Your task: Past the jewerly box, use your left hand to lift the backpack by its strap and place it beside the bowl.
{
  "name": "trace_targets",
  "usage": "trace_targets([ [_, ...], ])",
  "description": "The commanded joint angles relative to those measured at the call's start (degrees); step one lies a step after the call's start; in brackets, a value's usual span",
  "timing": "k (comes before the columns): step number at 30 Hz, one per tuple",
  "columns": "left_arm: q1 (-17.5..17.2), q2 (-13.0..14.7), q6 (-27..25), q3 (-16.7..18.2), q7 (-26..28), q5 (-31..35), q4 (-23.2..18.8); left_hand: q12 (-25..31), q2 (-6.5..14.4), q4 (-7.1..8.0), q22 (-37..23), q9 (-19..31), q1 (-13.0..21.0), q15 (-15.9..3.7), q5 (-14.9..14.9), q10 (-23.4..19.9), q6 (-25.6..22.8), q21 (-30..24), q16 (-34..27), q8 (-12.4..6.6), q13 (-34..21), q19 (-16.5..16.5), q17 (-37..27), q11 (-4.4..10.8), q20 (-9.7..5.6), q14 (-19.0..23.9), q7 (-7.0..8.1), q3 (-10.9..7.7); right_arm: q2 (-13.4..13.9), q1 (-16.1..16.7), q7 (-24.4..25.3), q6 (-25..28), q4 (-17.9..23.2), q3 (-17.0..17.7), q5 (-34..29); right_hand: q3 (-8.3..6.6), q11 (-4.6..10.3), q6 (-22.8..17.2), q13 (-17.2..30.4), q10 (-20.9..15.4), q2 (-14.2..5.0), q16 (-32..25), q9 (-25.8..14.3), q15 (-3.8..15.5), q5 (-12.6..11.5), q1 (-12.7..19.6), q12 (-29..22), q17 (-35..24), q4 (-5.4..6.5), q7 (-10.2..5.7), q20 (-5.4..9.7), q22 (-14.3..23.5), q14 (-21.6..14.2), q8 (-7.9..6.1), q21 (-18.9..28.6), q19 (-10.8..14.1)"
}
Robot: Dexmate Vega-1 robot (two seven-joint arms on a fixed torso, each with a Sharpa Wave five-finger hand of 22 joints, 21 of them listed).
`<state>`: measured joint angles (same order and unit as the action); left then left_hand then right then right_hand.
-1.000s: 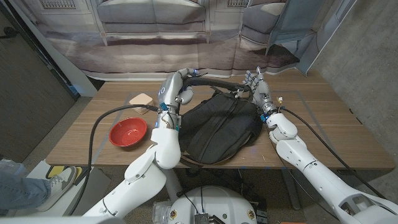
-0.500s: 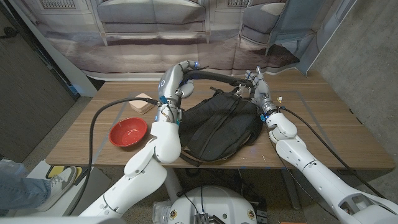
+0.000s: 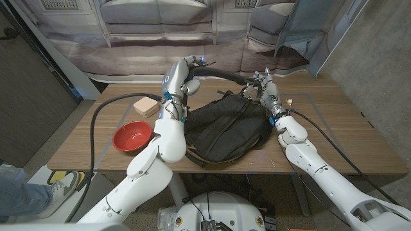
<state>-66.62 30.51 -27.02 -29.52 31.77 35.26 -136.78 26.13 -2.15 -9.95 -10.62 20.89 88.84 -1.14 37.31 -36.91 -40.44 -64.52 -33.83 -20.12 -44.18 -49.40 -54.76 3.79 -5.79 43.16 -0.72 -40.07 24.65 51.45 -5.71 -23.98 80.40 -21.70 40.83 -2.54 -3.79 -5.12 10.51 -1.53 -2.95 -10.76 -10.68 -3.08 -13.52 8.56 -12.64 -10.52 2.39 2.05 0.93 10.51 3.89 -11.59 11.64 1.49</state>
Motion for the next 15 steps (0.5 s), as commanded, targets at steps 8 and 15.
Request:
trace_targets([
  [8, 3.35, -1.37, -6.01, -1.19, -3.66, 4.2, -3.88, 0.17, -0.27, -0.1, -0.17, 0.26, 0.25, -4.14, 0.48, -0.31, -0.64, -1.07, -2.71, 0.36, -0.59, -0.08, -2.03, -0.24, -5.77, 3.8, -0.16, -0.5, 0.01, -0.12, -1.25, -0.17, -0.55, 0.16, 0.75, 0.18, -0.25, -0.29, 0.27, -0.35, -0.33, -0.05, -0.18, -0.24, 0.17, 0.18, 0.1, -0.13, -0.04, -0.01, 0.22, 0.18, -0.29, 0.24, 0.17, 0.47],
  [15, 3.68, -1.42, -6.84, -1.14, -4.54, 4.64, -4.72, 0.08, -0.34, -0.08, -0.14, 0.41, 0.18, -4.11, 0.67, -0.29, -0.75, -1.59, -2.68, 0.51, -0.97, 0.03, -2.43, -0.27, -5.77, 3.69, -0.14, -0.78, 0.1, 0.03, -1.26, -0.25, -0.43, 0.3, 0.83, 0.19, -0.29, -0.36, 0.27, -0.35, -0.35, -0.05, -0.18, -0.26, 0.17, 0.19, 0.11, -0.13, -0.05, 0.04, 0.23, 0.18, -0.29, 0.22, 0.17, 0.49],
])
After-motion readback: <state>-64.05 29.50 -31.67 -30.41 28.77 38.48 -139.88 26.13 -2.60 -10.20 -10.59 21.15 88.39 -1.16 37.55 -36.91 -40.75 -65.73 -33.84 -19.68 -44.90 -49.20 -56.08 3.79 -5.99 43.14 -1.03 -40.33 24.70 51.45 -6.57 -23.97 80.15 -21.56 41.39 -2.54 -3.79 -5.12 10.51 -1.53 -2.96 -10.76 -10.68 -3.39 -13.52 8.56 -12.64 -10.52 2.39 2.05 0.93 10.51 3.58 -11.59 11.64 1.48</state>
